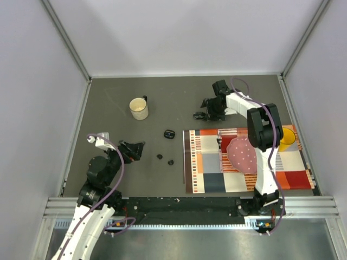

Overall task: Insert the wireless bluetooth earbuds into the charging case
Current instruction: Pick up the charging case at the center of the board.

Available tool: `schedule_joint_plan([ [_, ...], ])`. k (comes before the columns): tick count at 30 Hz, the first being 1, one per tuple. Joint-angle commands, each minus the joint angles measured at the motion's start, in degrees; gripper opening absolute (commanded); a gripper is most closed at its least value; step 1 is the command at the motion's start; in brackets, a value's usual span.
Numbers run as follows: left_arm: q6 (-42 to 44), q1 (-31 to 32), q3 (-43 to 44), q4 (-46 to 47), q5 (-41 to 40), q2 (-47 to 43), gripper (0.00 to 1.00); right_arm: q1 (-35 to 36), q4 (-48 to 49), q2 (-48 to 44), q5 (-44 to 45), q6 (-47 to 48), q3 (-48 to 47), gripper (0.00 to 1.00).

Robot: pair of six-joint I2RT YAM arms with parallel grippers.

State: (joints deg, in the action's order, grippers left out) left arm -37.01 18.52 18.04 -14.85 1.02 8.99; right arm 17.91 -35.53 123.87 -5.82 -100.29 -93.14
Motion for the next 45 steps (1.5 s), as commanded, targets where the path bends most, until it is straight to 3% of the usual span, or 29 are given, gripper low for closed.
schedule_joint_plan([
  [1,0.4,-0.2,2.1,4.3,1.8,0.1,0.99,-0.3,-1.1,1.5,0.2,-1.1,-2.4,0.68],
  [8,1.6,-0.2,3.8,4.1,5.3,4.5,0.99,-0.3,-1.2,3.2,-0.6,-0.3,-3.7,0.64],
  [19,0.1,-0.2,2.5,6.7,7.7,5.5,0.99,-0.3,-1.3,3.6,-1.9,1.8,-2.5,0.45],
  [22,-0.8,-0.2,2.2,7.3,7.8,5.2,0.99,-0.4,-1.3,3.6,-2.5,2.6,-2.2,0.32],
  [26,-1.1,-0.2,1.6,7.5,7.1,4.6,0.99,-0.3,-1.3,2.3,-2.2,4.8,-1.2,0.0],
  [32,-3.8,-0.2,0.9,7.2,6.3,3.3,0.99,-0.3,1.9,-4.0,0.1,13.3,0.6,0.0],
  [35,-6.7,-0.2,-0.1,7.4,4.3,2.4,0.99,-0.3,8.8,-9.2,-0.1,15.8,5.0,0.0],
  [40,-5.9,-0.2,-0.3,7.6,4.9,1.5,0.99,0.2,25.1,-19.5,-0.6,20.0,17.5,0.0],
  [45,-4.2,-0.2,-0.3,10.2,8.1,1.7,0.99,1.2,30.4,-31.2,-1.4,21.6,28.1,0.0],
])
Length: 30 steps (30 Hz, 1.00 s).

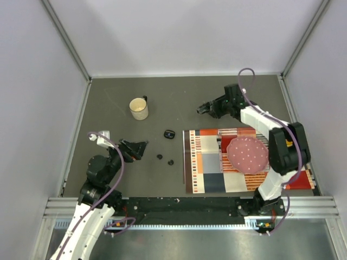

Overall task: Insert the wireless bluetooth earbuds into the charging case
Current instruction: Pick up the charging case at the center of the board.

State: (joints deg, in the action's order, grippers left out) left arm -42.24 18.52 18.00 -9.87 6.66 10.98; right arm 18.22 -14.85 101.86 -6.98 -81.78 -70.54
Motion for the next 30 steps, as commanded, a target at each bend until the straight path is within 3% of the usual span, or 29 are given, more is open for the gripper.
schedule_joint_plan([
  [1,1.5,-0.2,-0.2,6.3,3.5,0.1,0.99,1.3,10.5,-10.8,-0.5,2.9,7.1,0.0],
  [4,1.2,-0.2,0.8,7.1,7.1,2.2,0.99,3.4,15.9,-17.3,-1.0,2.2,13.6,0.0],
  [8,1.7,-0.1,1.2,15.0,13.7,5.8,0.99,6.8,21.0,-25.2,-0.6,0.0,20.5,0.0],
  [15,4.0,0.8,3.0,20.2,16.0,11.0,0.99,11.1,22.8,-35.8,-0.4,-4.8,27.7,0.0],
  [18,4.9,3.7,4.3,22.3,13.8,13.5,0.99,11.8,22.7,-39.1,-0.7,-7.8,30.2,0.0],
  [25,14.7,19.9,8.1,27.3,0.5,20.8,0.99,12.9,20.0,-43.1,-2.7,-11.7,31.3,0.0],
  [30,19.6,27.4,7.8,38.2,-8.6,27.0,0.99,13.6,19.4,-43.8,-5.5,-15.2,31.0,0.0],
])
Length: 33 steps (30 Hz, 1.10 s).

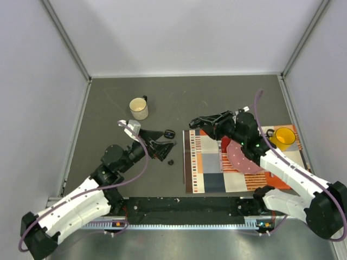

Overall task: Insert the wireless bluetooth earbuds into the charging case
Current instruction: Pick up the charging case at the center of the board.

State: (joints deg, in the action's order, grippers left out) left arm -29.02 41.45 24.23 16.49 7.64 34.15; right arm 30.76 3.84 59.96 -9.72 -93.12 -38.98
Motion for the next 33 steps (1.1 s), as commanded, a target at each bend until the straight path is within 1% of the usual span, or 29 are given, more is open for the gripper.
schedule_joint_plan([
  [1,8.4,5.5,1.7,13.6,-10.7,4.8,0.99,1.1,0.3,-2.0,-2.9,-4.3,-0.7,0.0],
  [6,13.3,11.0,1.9,22.6,-15.8,12.1,0.99,1.8,-0.8,-2.9,-3.8,-6.5,-1.7,0.0],
  [9,14.5,12.4,2.0,27.1,-17.4,15.8,0.99,2.2,-0.7,-3.7,-3.8,-7.0,-2.0,0.0],
  [15,14.3,12.9,3.0,33.5,-17.8,21.6,0.99,2.3,0.2,-4.2,-5.5,-8.2,-2.0,0.0],
  [19,13.5,12.9,4.1,37.6,-17.2,24.9,0.96,2.4,0.6,-3.9,-6.4,-8.1,-2.2,0.0],
  [20,13.3,12.9,4.1,39.8,-17.1,25.7,0.95,2.4,0.7,-3.9,-6.5,-8.0,-2.2,0.0],
  [24,11.7,12.9,4.8,42.7,-16.1,29.3,0.91,2.4,1.3,-3.9,-7.1,-8.0,-2.2,0.0],
  [32,8.6,12.9,5.9,43.5,-15.6,33.1,0.86,2.4,2.1,-4.6,-7.6,-7.5,-2.1,0.0],
  [33,8.6,12.9,6.1,43.6,-15.6,33.5,0.83,2.3,2.1,-4.8,-7.6,-7.5,-2.1,0.0],
])
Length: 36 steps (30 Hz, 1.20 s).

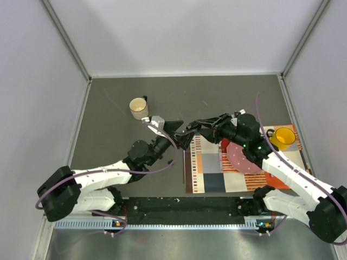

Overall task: Insert the wireless bluetooth earbuds into the charging case
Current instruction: Pick up the charging case at the center of the board.

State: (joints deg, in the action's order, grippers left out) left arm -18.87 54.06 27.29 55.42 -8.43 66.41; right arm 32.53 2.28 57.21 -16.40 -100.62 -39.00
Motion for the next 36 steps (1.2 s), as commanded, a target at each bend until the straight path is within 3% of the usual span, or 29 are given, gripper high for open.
schedule_joint_plan([
  [1,-1.7,0.3,3.4,4.7,0.6,1.6,0.81,0.5,3.5,-2.1,-1.1,0.1,-2.0,0.0],
  [5,-1.8,0.3,4.3,5.4,1.0,3.5,0.61,0.5,3.5,-2.5,-1.2,0.2,-1.7,0.0],
  [10,-2.6,0.3,4.4,7.1,1.0,5.2,0.28,0.6,4.0,-2.8,-1.4,0.3,-1.4,0.0],
  [16,-2.5,0.3,4.0,9.2,3.2,5.7,0.22,0.6,4.7,-2.4,-2.3,2.1,-1.8,0.0],
  [18,-3.0,0.3,3.4,9.5,3.1,5.0,0.08,0.5,5.6,-2.3,-2.8,3.5,-2.0,0.01],
  [19,-2.8,0.3,3.0,9.6,2.7,4.6,0.02,0.5,5.8,-2.1,-3.1,4.0,-2.3,0.06],
  [20,-2.6,0.3,2.3,9.7,2.8,3.6,0.0,0.6,5.9,-1.9,-4.2,5.5,-2.7,0.12],
  [24,0.4,-0.1,0.6,8.0,4.5,-0.3,0.0,0.5,4.8,-0.5,-7.2,12.2,-6.6,0.58],
  [31,3.2,-3.5,-2.3,-9.7,8.7,-17.4,0.0,0.4,-5.9,1.2,-12.7,35.8,-17.7,0.65],
  [36,3.7,-10.4,-1.1,-24.4,20.2,-29.4,0.0,0.6,-10.6,1.3,-18.6,52.6,-20.7,0.66],
])
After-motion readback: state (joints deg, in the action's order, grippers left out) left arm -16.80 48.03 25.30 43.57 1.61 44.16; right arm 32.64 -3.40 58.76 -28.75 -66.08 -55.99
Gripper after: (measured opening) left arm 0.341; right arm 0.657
